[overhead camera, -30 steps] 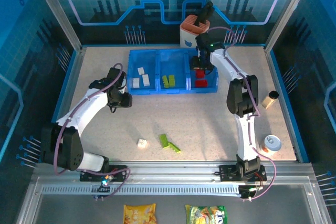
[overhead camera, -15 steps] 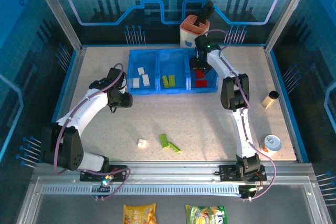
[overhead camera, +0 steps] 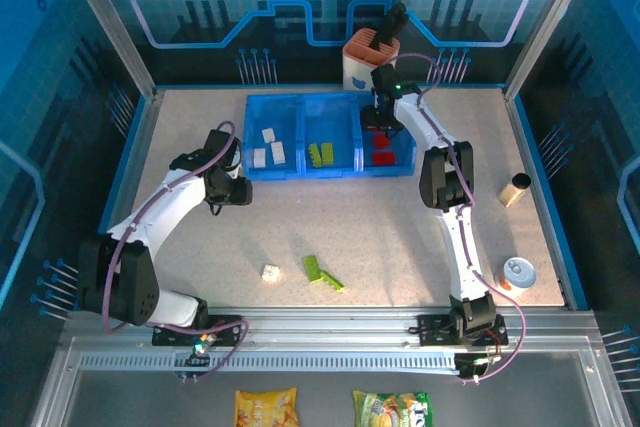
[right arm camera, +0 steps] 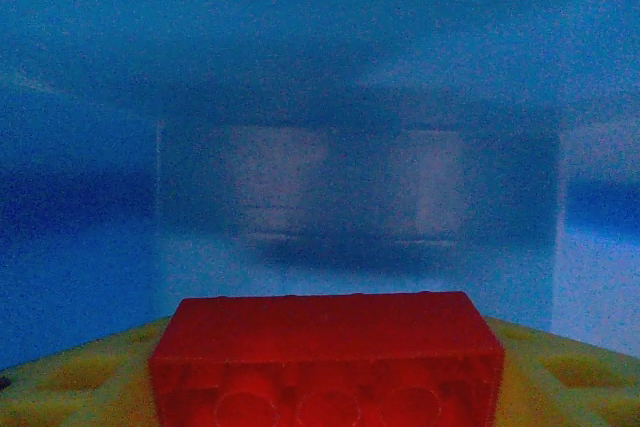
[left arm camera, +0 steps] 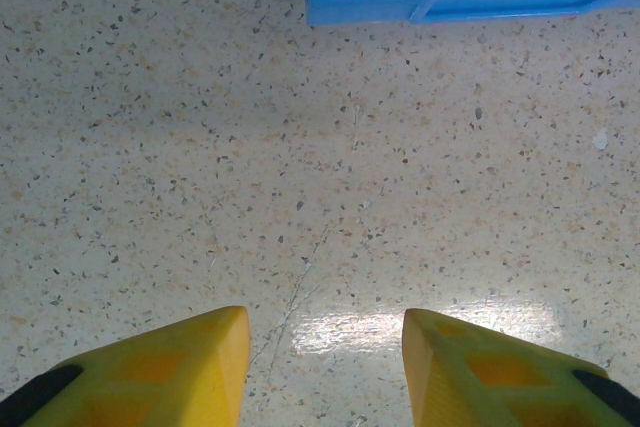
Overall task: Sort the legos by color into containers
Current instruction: Place the lego in the container, then pick up the lego from the middle-left of the table.
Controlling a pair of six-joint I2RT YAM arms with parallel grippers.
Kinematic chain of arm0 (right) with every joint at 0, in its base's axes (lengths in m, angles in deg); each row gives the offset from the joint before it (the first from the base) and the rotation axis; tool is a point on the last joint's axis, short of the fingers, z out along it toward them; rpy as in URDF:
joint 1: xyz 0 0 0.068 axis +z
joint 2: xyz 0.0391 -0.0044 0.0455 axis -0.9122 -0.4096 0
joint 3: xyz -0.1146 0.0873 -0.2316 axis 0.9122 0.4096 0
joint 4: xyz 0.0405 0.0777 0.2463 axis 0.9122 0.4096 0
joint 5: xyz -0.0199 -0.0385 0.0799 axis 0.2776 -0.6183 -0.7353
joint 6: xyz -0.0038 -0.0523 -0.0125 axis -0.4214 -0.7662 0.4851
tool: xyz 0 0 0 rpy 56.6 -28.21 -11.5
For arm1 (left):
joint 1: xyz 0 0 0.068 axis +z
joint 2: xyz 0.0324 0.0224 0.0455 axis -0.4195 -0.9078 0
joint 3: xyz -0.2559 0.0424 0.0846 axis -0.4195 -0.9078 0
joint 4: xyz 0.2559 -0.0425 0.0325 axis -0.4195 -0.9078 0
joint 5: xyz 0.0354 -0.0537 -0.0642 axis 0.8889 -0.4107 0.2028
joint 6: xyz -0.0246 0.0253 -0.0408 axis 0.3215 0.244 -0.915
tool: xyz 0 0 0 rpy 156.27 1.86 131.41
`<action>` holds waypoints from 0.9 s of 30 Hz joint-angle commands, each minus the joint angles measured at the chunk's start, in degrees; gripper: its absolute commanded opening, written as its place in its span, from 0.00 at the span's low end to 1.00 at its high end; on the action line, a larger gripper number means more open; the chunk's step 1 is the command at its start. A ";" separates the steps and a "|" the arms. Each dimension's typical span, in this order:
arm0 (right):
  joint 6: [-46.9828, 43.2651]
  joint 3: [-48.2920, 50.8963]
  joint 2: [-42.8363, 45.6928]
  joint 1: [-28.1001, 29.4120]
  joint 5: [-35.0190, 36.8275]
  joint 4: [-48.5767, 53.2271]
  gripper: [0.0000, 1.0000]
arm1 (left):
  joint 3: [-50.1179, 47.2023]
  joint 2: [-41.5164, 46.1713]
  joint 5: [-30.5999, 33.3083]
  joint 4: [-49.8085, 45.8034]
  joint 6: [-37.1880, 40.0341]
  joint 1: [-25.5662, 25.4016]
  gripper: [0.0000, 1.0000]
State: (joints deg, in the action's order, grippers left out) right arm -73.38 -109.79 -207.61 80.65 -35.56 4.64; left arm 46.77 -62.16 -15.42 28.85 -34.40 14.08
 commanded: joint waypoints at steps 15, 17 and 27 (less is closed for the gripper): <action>-1.11 -1.17 10.15 -0.57 0.58 6.82 0.75 | 0.01 2.51 -2.71 -0.98 0.24 -1.53 0.46; -1.20 -0.26 12.13 -0.34 0.33 7.49 0.74 | 0.40 2.75 -2.73 -1.96 -0.40 -2.39 0.46; -0.29 19.66 30.28 1.27 -1.02 3.95 0.74 | 2.11 1.31 -3.91 -6.17 -8.13 -10.74 0.48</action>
State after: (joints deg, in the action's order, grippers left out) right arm -73.92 -95.19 -182.81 81.06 -35.56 9.23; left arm 47.64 -60.83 -17.34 25.60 -38.38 5.07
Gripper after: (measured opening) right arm 0.743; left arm 0.472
